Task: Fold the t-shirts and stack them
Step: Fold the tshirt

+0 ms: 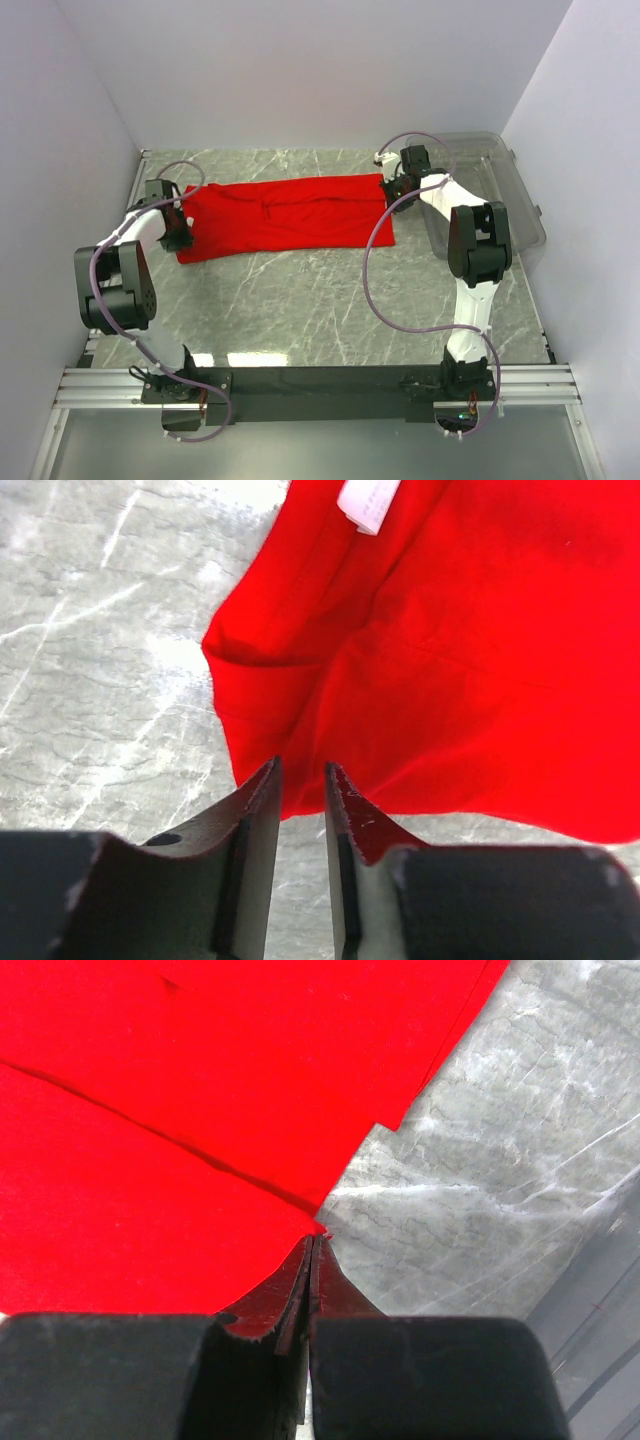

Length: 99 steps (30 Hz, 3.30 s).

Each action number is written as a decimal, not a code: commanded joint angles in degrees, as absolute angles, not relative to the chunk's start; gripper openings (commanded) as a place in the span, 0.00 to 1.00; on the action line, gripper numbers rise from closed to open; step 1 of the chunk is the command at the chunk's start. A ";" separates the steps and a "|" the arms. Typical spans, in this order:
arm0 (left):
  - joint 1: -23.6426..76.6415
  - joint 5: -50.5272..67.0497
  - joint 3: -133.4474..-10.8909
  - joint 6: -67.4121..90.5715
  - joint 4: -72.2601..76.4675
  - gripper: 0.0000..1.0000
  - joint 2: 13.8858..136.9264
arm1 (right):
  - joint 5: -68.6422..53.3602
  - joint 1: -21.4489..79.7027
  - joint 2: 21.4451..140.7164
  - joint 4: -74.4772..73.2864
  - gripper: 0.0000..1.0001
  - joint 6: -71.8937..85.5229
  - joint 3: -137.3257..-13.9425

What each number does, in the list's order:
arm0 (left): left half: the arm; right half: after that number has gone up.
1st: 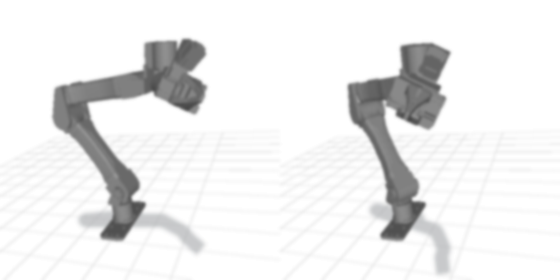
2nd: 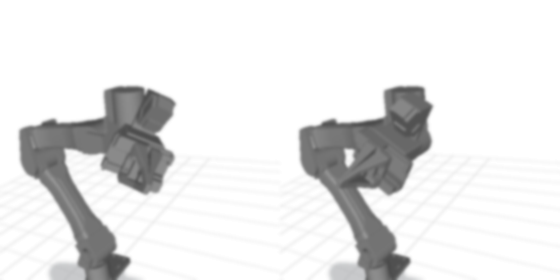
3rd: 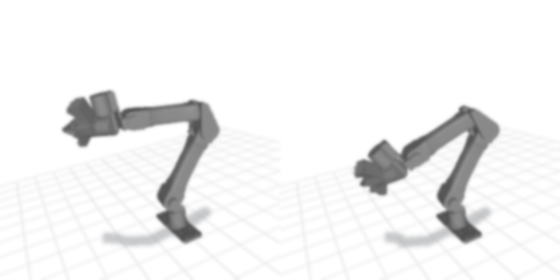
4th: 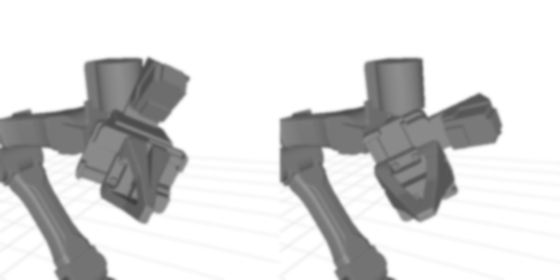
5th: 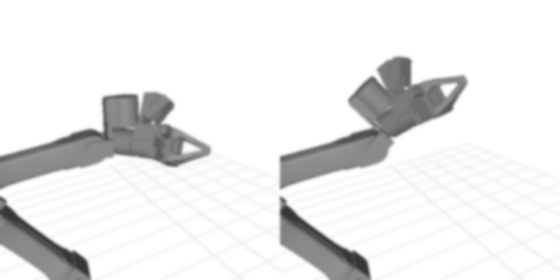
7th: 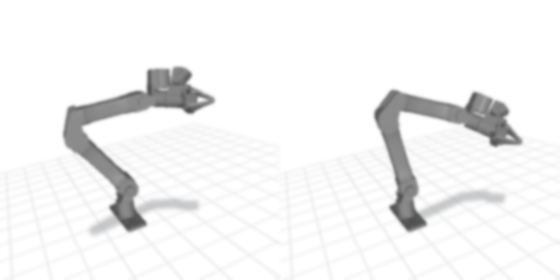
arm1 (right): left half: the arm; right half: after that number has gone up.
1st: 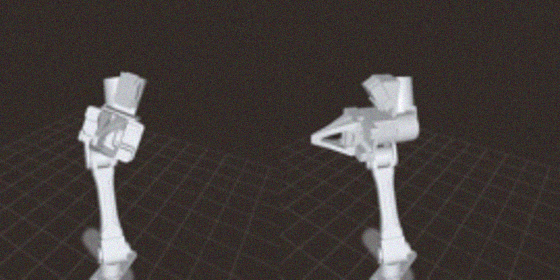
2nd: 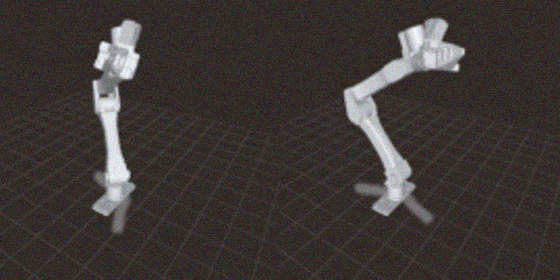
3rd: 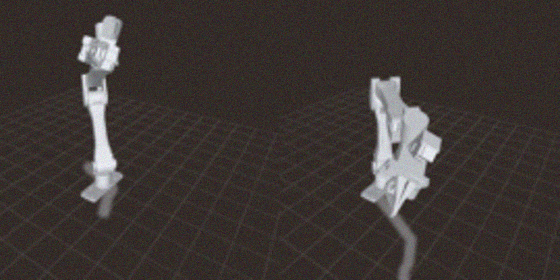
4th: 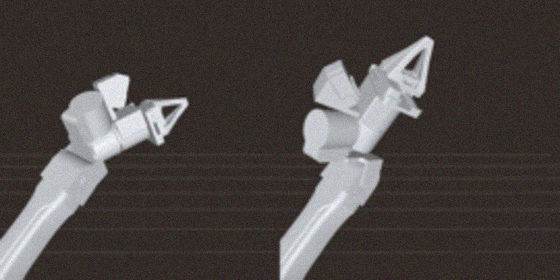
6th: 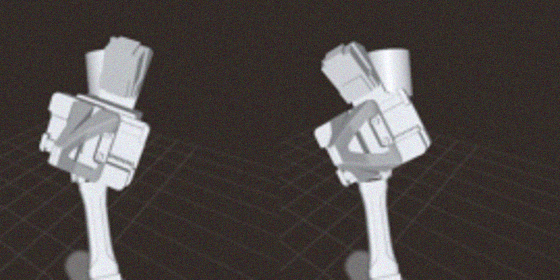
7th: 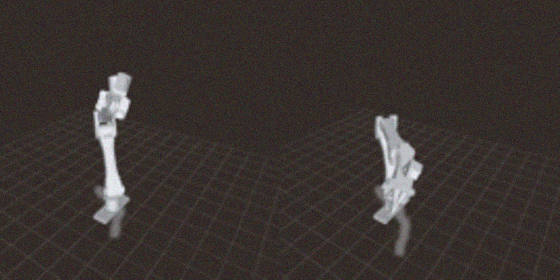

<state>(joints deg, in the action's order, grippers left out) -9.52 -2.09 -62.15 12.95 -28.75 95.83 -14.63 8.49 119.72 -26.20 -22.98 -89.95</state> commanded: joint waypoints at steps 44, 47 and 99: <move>-12.92 7.74 -56.61 10.98 -34.37 0.00 88.77 | -13.98 8.00 119.97 -24.43 0.00 -21.97 -91.32; -14.06 7.21 -55.29 11.95 -32.96 0.01 87.98 | -13.89 8.09 119.88 -24.35 0.00 -21.80 -91.14; -9.76 -23.57 -63.81 11.95 -37.97 0.35 90.09 | -14.06 8.00 119.71 -22.94 0.00 -20.57 -91.41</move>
